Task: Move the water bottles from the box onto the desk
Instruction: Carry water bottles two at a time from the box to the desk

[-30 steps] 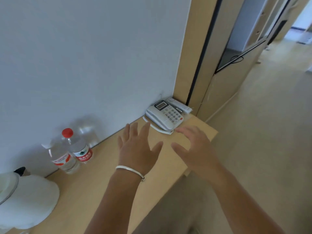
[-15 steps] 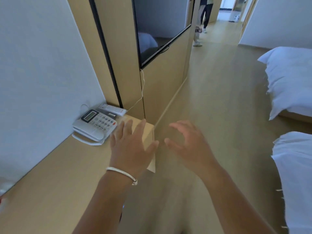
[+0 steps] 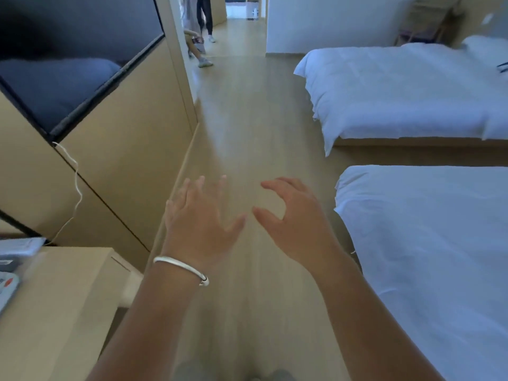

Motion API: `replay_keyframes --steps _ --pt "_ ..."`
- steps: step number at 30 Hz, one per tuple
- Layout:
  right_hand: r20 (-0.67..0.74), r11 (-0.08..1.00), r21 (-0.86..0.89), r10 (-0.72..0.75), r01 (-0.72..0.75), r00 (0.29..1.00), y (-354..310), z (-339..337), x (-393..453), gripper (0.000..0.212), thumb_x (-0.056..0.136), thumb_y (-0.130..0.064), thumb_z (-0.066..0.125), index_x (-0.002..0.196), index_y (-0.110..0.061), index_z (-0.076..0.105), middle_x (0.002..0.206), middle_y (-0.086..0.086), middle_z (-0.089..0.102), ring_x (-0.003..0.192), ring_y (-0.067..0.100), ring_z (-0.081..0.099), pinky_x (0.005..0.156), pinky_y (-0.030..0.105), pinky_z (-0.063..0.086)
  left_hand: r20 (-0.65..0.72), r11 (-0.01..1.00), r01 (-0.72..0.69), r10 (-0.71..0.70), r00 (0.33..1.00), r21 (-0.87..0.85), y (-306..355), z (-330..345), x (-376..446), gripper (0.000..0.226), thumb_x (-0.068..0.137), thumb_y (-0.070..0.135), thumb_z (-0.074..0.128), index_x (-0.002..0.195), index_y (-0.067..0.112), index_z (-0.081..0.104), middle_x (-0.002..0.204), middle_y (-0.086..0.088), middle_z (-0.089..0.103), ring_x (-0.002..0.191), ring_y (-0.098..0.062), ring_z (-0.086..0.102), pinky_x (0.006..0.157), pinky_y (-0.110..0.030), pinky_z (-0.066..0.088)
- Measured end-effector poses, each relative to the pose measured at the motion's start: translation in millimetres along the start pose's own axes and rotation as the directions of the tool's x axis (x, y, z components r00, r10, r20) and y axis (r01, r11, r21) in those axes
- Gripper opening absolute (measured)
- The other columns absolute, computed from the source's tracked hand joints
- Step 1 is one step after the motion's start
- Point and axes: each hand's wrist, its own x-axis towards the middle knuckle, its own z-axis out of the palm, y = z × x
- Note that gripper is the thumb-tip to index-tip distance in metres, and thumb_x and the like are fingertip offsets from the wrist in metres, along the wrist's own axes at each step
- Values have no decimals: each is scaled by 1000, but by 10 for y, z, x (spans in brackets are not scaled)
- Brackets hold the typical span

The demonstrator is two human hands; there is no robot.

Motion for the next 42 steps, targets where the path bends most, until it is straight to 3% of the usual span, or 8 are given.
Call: replay_keyframes --steps 4,7,13,17,21,33,38,42 --pt "-103 994 -22 108 -110 989 453 -351 121 47 88 -38 67 133 -27 58 139 -4 50 130 15 45 112 36 34 21 988 -153 154 988 -24 539 321 395 80 85 66 51 153 31 27 160 -9 24 151 -28 12 119 -52 17" --pt "-181 981 -77 163 -179 970 791 -582 273 47 88 -39 67 133 -25 59 138 -3 52 129 15 45 112 36 33 37 957 -285 287 957 -58 932 574 752 96 68 76 31 149 24 40 153 -15 36 147 -36 23 116 -58 24" --pt "-314 944 -133 249 -303 916 1401 -986 925 47 87 -37 65 131 -20 61 132 0 56 126 17 46 111 37 34 132 911 -390 407 904 -137 1641 924 1677 90 73 73 37 153 31 28 160 -8 24 151 -28 10 121 -50 14" --pt "-370 914 -167 289 -369 883 1717 -1276 1610 46 87 -32 67 131 -20 60 133 0 54 127 17 44 112 35 33 120 886 -432 453 883 -169 2044 1014 2568 76 88 54 58 153 33 26 161 -6 21 151 -25 6 121 -49 12" --pt "-413 884 -224 295 -410 862 1996 -1566 2321 45 88 -31 67 131 -20 60 134 1 54 129 16 43 110 30 31 117 843 -505 529 841 -187 2483 1004 3402 76 90 53 56 154 33 20 162 -4 15 152 -25 0 121 -51 10" --pt "-609 854 -211 265 -475 747 2832 -2249 3708 47 83 -32 67 127 -15 63 135 9 56 130 23 44 110 42 38 86 693 -704 720 689 -155 3834 1126 5023 74 94 55 48 155 34 14 164 -5 6 151 -24 -6 121 -50 7" --pt "-672 859 -199 230 -471 704 3380 -2718 4377 48 82 -34 65 127 -17 63 133 6 57 128 17 41 110 36 34 41 628 -768 777 629 -124 4571 1311 5732 72 94 54 47 155 34 13 163 -5 7 152 -24 -4 121 -52 8" --pt "-697 870 -191 207 -455 687 3850 -3207 5014 49 85 -37 66 131 -22 60 139 5 53 134 20 40 111 42 35 -13 615 -780 784 620 -114 5208 1425 6334 72 95 52 47 155 35 11 164 -3 5 152 -22 -6 122 -49 4"
